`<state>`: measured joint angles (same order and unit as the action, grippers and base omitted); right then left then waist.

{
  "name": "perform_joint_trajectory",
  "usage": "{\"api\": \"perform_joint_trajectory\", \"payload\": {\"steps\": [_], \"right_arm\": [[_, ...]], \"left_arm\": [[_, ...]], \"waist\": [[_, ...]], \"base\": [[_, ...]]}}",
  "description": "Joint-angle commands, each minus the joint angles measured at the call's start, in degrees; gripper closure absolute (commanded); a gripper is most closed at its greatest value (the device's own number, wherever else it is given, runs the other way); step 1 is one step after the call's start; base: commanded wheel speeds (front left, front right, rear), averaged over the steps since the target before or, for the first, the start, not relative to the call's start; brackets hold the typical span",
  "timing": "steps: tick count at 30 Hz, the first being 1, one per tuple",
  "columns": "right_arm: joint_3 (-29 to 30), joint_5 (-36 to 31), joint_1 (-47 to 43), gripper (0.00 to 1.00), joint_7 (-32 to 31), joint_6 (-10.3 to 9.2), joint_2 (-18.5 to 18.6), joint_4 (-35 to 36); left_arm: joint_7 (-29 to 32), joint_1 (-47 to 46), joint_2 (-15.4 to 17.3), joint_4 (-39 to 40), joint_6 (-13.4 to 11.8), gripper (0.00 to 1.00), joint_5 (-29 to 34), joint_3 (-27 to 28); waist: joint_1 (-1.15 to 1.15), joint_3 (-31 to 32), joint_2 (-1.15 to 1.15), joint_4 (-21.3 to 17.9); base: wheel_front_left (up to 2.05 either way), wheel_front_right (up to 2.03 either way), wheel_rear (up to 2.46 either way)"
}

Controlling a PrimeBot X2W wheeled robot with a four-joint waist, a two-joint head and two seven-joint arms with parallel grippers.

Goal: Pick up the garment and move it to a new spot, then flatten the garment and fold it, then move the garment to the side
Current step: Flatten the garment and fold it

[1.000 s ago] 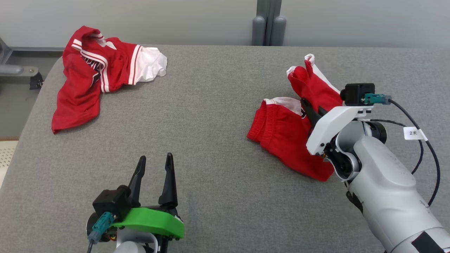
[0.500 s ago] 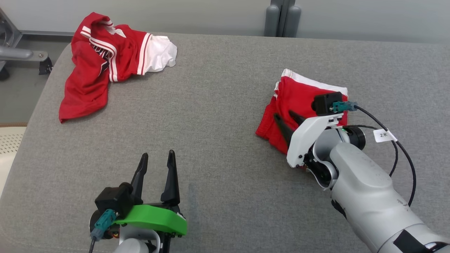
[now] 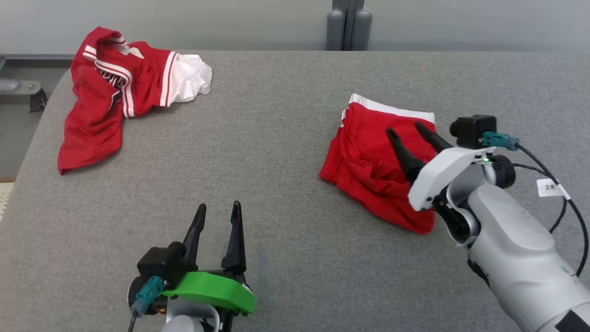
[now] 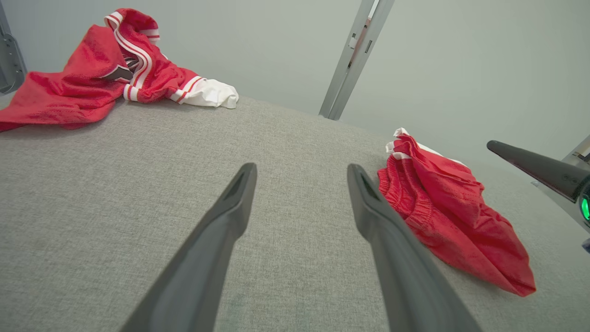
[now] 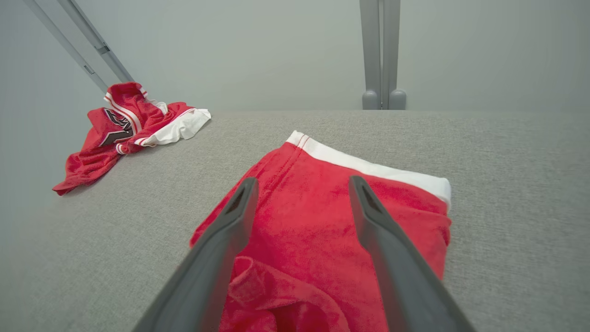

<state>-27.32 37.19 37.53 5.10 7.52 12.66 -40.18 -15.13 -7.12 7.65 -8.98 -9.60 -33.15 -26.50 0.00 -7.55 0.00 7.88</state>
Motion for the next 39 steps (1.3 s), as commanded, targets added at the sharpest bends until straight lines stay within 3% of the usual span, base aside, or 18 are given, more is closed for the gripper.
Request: {"api": "perform_joint_trajectory", "payload": {"steps": [1, 7, 8, 9, 10, 11, 22, 30, 37, 39], "right_arm": [[0.7, -1.2, -1.2, 0.0, 0.7, -0.07, 0.9, -0.2], [1.1, -7.9, -1.3, 0.0, 2.1, -0.07, 1.5, -3.3], [0.6, -9.5, -0.9, 0.09, 2.3, -0.07, 1.6, -4.0], [-0.1, -11.3, -0.5, 0.61, 2.4, -0.07, 1.4, -5.1], [-0.7, -12.5, -0.2, 0.75, 2.4, -0.07, 1.0, -6.0], [-1.3, -13.8, 0.2, 1.0, 2.6, -0.07, 0.4, -7.0], [-8.1, -13.1, 1.8, 1.0, 3.6, -0.07, -5.8, -11.6], [-14.4, -11.4, 3.2, 1.0, 3.0, -0.07, -7.6, -14.9], [-18.1, -9.5, 4.2, 1.0, 6.8, -0.07, -8.2, -15.9], [-18.0, -8.9, 4.0, 0.69, 8.2, -0.07, -8.2, -15.5]], "left_arm": [[0.0, -0.3, -0.1, -0.1, 0.3, 0.0, 0.4, -0.2], [0.0, -1.2, -0.2, -0.5, 0.5, 0.0, 0.4, -0.7], [0.0, -1.3, -0.2, -0.5, 0.5, 0.0, 0.4, -0.7], [0.0, -1.4, -0.1, -0.6, 0.6, 0.0, 0.4, -0.7], [0.0, -1.5, -0.1, -0.6, 0.6, 0.0, 0.4, -0.8], [0.1, -1.7, -0.1, -0.7, 0.6, 0.0, 0.4, -0.8], [0.1, -1.9, -0.4, -0.9, 0.4, 0.0, 0.2, -0.6], [0.0, -2.2, -0.9, -1.0, 0.5, 0.0, 0.3, -0.3], [0.0, -1.5, -0.9, -1.6, 0.7, 0.0, 0.4, 0.1], [0.0, -1.2, -0.8, -1.8, 0.8, 0.0, 0.4, 0.2]], "waist": [[0.0, 0.0, 0.0, -0.4], [0.0, -0.6, 0.0, -0.4], [0.0, -0.7, 0.0, -0.3], [0.0, -0.8, 0.0, -0.1], [0.0, -1.0, 0.0, 0.1], [0.0, -1.1, 0.0, 0.5], [0.0, -1.4, 0.0, 3.4], [0.0, -2.2, 0.0, 3.7], [0.0, -1.1, 0.0, 2.3], [0.0, -0.4, 0.0, 1.6]], "base": [[0.0, 0.0, 0.0], [0.0, 0.0, 0.0], [0.0, 0.0, 0.0], [0.0, 0.0, 0.0], [0.0, 0.0, 0.0], [0.0, 0.0, 0.0], [0.0, 0.0, 0.0], [0.0, 0.0, 0.0], [0.0, 0.0, 0.0], [0.0, 0.0, 0.0]]}}
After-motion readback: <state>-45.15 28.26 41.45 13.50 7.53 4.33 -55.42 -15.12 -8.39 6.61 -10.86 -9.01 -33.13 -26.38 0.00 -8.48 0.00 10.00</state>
